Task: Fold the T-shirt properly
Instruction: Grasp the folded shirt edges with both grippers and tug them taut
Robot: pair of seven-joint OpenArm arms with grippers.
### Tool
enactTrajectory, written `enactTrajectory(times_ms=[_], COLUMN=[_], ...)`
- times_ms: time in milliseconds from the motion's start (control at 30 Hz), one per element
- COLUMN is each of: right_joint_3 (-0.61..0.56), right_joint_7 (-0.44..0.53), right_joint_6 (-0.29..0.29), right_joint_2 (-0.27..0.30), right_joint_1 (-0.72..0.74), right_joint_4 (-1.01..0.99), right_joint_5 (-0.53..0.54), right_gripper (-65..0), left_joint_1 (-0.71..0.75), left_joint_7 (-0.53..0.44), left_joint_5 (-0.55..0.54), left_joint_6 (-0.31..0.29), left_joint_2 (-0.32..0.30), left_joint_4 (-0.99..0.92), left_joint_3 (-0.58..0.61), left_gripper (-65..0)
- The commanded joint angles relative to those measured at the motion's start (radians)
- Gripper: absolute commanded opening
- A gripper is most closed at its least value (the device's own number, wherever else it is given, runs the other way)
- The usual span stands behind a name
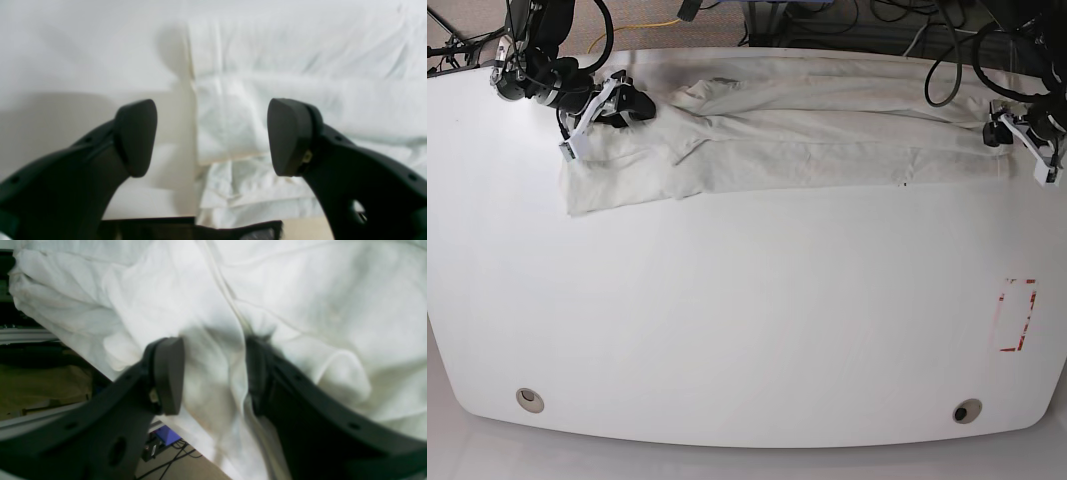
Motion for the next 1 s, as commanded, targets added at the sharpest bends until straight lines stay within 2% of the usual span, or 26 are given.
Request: enactTrajectory(times_ms=[0, 167, 500, 567, 633, 700, 733, 800, 967], right_joint_3=[0.006, 0.006, 0.009, 0.010, 0.010, 0.010, 0.012, 0.012, 0.012], right_joint_7=[-0.019, -0.019, -0.019, -0.019, -0.019, -0.017, -0.017, -0.017, -0.017], right_joint_6=[-0.009, -0.009, -0.009, -0.009, -0.009, -0.009, -0.009, -0.009, -0.009], right_joint_2=[0.013, 0.013, 0.012, 0.012, 0.012, 0.012, 0.012, 0.012, 0.010], right_joint_1=[-0.006, -0.006, -0.006, -0.006, -0.006, -0.006, -0.006, -0.006, -0.004], right_joint_4=[0.007, 0.009, 0.010, 0.009, 0.009, 0.009, 0.007, 0.007, 0.007], right_joint_5=[-0.025, -0.025, -0.025, -0.025, -0.025, -0.025, -0.025, -0.025, -0.025], right_gripper=[-35.8, -35.8, -35.8, -35.8, -35.8, -35.8, -35.8, -35.8, -35.8], left_joint_1=[0.008, 0.025, 0.051, 0.064, 0.065, 0.065, 0.065, 0.065, 0.065], left_joint_7=[-0.020, -0.057, -0.056, -0.056, -0.056, -0.057, -0.057, -0.057, -0.056], left_joint_5=[-0.011, -0.012, -0.009, -0.009, -0.009, -0.009, -0.009, -0.009, -0.011], left_joint_6=[-0.001, -0.001, -0.001, -0.001, -0.001, -0.001, -0.001, -0.001, -0.001], left_joint_2=[-0.025, -0.025, -0.022, -0.020, -0.019, -0.017, -0.017, -0.008, -0.005], left_joint_4=[-0.017, -0.071, -0.078, -0.078, -0.078, -0.078, -0.078, -0.078, -0.064], left_joint_3=[-0.007, -0.003, 0.030, 0.034, 0.034, 0.034, 0.031, 0.028, 0.027], left_gripper=[-16.7, -16.7, -17.2, -19.0, -25.8, -38.8, -49.0, -63.6, -65.0])
